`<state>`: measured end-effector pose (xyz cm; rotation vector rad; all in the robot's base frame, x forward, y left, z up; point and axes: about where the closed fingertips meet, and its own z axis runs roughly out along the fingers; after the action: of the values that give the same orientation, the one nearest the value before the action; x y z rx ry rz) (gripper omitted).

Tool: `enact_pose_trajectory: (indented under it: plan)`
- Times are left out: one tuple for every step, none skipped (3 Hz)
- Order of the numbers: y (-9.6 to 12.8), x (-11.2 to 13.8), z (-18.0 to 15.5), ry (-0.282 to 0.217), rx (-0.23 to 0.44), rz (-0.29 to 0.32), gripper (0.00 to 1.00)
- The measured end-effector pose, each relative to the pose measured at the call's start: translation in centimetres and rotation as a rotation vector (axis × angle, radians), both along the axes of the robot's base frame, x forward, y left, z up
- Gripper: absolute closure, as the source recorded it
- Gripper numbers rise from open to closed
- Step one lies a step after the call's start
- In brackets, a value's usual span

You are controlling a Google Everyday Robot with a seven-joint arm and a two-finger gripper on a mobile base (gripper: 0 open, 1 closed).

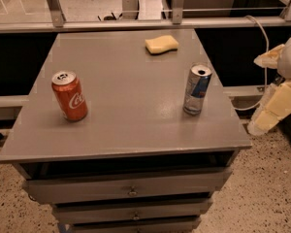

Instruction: Knock redbull can over

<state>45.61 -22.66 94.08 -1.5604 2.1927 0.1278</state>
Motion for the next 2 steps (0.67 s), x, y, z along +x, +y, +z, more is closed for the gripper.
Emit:
enact_pose_trajectory:
  plan:
    - [1.2, 2.3, -2.8, -0.034, 0.187, -0.017, 0.00]
    - [2.0, 4.4, -4.8, -0.073, 0.353, -0.056, 0.00]
